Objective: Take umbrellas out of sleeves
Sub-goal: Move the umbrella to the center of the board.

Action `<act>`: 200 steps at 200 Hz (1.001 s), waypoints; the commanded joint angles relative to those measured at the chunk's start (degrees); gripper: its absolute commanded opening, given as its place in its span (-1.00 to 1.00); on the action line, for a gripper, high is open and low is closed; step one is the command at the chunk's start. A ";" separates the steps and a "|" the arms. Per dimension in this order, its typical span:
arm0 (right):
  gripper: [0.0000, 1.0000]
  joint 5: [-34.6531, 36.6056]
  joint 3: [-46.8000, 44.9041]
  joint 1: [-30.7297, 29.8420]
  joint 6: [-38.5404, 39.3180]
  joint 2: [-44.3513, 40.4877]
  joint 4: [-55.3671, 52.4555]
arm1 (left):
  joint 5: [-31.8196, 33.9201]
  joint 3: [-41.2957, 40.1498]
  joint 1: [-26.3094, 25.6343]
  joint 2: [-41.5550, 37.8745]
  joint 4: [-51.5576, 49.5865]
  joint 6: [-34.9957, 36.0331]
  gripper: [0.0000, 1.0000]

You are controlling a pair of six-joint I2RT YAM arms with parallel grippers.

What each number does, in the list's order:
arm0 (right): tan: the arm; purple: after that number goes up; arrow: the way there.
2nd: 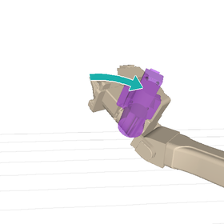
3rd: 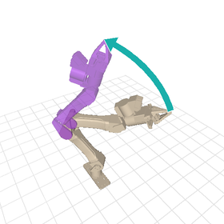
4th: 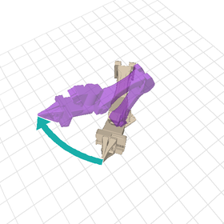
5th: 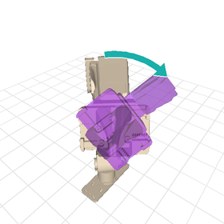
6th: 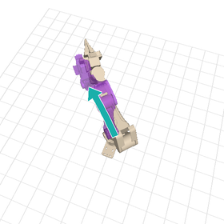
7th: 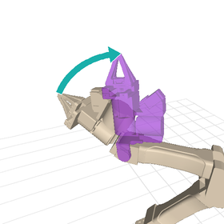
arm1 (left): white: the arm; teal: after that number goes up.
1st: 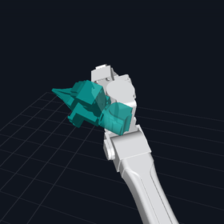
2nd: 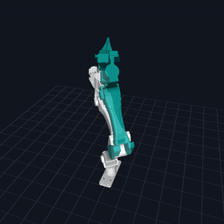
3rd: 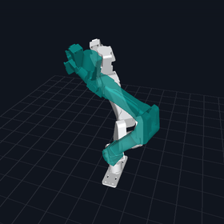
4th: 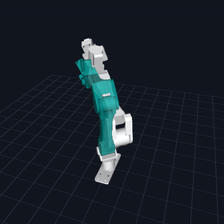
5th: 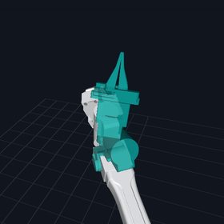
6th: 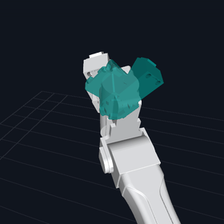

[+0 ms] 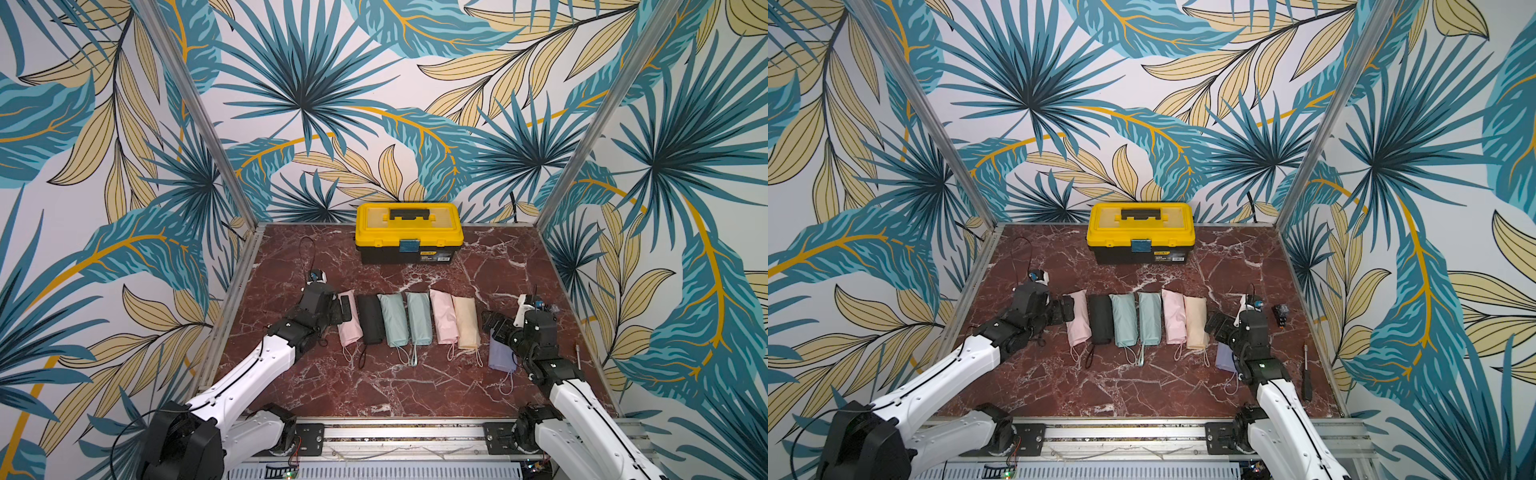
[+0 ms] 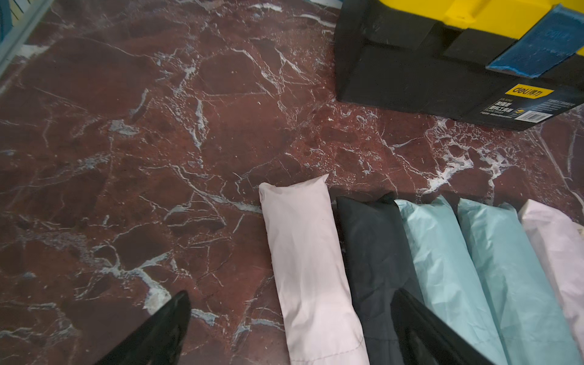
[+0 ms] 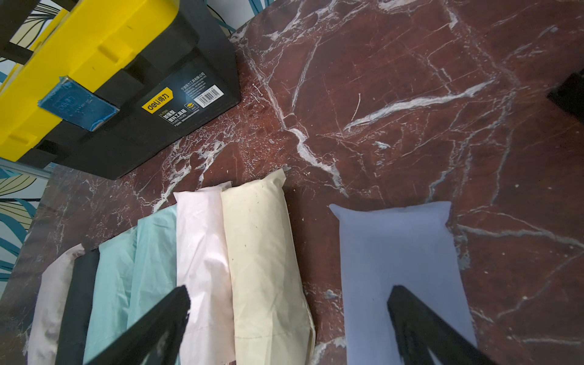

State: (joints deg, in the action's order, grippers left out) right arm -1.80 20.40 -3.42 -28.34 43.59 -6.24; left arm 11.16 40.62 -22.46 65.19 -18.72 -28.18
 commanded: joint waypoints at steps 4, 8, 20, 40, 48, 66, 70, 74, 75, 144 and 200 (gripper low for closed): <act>0.99 0.11 -0.95 -0.27 -0.67 -0.19 0.97 | -6.29 2.91 2.25 3.31 -1.71 -2.02 0.99; 0.99 0.20 -0.98 -0.27 -0.73 -0.09 0.97 | -6.84 3.09 2.60 4.03 -1.75 -2.13 0.99; 0.99 0.42 -0.89 -0.36 -0.76 0.11 0.96 | -9.78 3.81 3.72 6.24 -1.76 -2.18 0.99; 0.99 0.24 -0.80 -0.36 -0.79 0.42 1.05 | -13.43 5.83 4.55 10.30 -2.60 -1.81 0.99; 0.99 0.22 -0.80 -0.36 -0.75 0.52 1.05 | -14.78 6.85 4.62 11.84 -3.22 -1.46 0.99; 0.99 0.22 -0.75 -0.36 -0.76 0.58 1.13 | -16.17 8.83 4.70 15.40 -3.92 -1.26 0.99; 0.99 0.22 -0.75 -0.36 -0.75 0.57 1.14 | -16.37 9.32 4.70 16.09 -4.14 -1.18 0.99; 0.99 0.22 -0.74 -0.35 -0.71 0.56 1.14 | -16.68 9.77 4.76 16.86 -4.51 -1.13 0.99; 0.99 0.22 -0.77 -0.35 -0.73 0.59 1.14 | -16.69 9.93 4.73 17.05 -4.63 -1.11 0.99; 0.99 0.20 -0.63 -0.36 -0.75 1.39 1.36 | -12.75 15.04 4.79 25.82 -7.77 0.03 0.86; 0.99 0.15 -0.28 -0.37 -0.79 2.54 1.71 | -11.92 16.19 4.79 29.40 -7.91 0.94 0.54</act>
State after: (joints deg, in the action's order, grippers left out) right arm -1.78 20.40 -3.53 -28.73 45.60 -5.82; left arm -1.96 55.07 -17.93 93.49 -25.80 -28.03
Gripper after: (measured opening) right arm 0.994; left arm 0.792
